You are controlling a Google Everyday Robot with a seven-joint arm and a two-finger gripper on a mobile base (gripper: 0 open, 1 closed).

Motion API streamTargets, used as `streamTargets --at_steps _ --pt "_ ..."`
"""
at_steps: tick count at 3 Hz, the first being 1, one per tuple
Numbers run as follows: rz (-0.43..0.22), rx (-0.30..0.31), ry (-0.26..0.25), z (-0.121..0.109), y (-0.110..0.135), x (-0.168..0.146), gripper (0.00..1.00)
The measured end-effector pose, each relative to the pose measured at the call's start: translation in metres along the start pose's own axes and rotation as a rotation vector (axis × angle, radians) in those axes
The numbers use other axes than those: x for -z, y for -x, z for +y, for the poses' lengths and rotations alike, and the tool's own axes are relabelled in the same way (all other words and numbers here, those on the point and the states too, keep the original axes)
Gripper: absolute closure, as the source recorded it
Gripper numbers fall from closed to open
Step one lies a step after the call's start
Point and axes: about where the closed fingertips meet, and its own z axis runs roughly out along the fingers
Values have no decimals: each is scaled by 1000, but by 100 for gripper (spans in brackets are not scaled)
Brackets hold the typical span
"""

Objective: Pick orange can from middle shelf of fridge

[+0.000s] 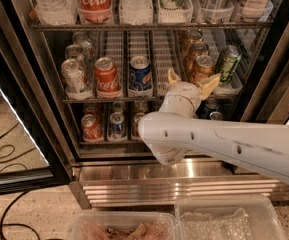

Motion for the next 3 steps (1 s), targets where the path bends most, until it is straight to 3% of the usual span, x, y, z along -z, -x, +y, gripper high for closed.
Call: streamTargets --at_steps 2,3 --pt "50 15 -98 -21 -16 -29 15" --pt "51 14 -100 -22 -16 -29 34"
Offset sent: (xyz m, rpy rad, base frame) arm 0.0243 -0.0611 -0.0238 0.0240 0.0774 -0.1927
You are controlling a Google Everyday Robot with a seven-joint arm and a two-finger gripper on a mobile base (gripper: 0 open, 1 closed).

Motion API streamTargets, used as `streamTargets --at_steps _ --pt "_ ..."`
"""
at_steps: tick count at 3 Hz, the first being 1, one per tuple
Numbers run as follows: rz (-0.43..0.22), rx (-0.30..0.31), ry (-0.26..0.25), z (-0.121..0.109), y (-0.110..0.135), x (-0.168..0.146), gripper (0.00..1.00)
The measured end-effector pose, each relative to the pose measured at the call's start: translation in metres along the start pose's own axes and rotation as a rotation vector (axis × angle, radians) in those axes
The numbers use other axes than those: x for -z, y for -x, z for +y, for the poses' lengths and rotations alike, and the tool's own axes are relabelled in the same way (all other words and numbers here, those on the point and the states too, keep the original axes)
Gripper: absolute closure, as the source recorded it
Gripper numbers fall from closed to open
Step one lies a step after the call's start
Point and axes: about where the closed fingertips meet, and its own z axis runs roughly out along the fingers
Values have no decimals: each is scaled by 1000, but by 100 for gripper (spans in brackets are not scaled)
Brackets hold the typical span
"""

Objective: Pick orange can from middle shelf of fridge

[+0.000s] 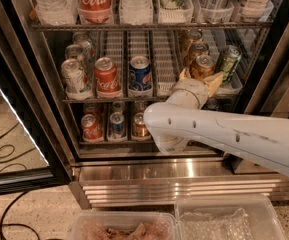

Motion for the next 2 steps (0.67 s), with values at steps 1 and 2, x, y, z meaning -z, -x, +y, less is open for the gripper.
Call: streamTargets --at_steps 1,2 --pt "0 0 0 0 0 0 57" --pt "0 0 0 0 0 0 80"
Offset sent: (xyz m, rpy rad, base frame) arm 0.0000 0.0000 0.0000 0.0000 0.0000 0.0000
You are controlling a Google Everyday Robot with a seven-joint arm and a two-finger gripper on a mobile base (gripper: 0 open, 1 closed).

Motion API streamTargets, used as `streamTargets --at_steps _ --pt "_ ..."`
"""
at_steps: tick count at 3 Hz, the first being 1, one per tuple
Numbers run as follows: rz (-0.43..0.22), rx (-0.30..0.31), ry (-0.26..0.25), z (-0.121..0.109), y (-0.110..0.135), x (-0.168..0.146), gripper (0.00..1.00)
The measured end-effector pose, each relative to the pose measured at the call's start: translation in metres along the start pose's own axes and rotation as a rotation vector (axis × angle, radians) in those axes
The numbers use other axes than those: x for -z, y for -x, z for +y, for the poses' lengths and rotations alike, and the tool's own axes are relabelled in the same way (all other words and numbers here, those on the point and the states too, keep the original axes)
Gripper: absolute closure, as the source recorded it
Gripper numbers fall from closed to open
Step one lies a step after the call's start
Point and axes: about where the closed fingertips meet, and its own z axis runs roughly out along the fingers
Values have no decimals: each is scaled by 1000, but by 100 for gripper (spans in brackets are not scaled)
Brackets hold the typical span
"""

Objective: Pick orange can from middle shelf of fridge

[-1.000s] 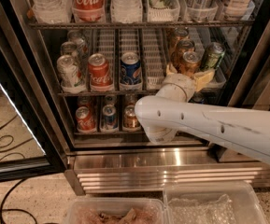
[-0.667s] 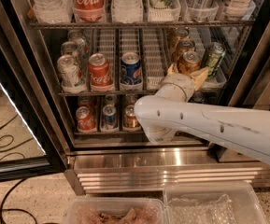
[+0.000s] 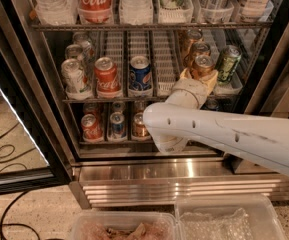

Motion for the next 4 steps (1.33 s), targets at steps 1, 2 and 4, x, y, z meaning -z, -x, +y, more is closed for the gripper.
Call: streamTargets --at_steps 1,2,4 --pt "0 0 0 0 0 0 100" --pt "0 0 0 0 0 0 100" --pt "-48 21 -5 -24 30 0 100"
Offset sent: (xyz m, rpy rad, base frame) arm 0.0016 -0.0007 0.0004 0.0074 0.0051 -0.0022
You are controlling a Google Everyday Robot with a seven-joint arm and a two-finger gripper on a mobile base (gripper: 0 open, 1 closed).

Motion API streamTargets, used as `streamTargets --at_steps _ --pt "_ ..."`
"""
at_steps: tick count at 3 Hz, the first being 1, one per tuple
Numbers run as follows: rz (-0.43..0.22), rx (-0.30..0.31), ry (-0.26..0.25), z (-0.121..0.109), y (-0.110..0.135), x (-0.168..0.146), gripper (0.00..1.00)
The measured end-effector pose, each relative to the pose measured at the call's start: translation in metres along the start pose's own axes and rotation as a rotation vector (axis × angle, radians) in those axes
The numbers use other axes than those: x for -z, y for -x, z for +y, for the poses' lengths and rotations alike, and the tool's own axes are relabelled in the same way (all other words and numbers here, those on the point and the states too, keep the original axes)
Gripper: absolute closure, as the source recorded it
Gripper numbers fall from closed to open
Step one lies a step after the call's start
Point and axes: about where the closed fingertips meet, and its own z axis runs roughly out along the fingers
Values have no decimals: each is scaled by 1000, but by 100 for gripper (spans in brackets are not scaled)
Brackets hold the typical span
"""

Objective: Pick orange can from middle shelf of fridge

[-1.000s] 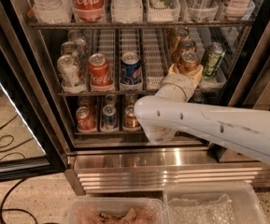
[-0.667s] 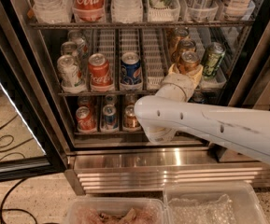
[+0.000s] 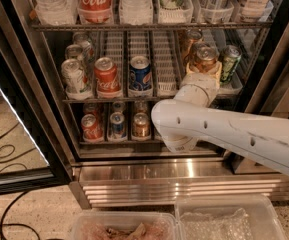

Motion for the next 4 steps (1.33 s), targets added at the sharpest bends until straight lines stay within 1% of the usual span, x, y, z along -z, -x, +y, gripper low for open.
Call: streamTargets --at_steps 1,2,3,4 --pt "-14 -27 49 -10 0 -1 100" --pt "-59 -91 100 -48 1 -1 100" --pt "-59 -91 100 -48 1 -1 100" --pt "-53 -104 132 -46 3 4 100"
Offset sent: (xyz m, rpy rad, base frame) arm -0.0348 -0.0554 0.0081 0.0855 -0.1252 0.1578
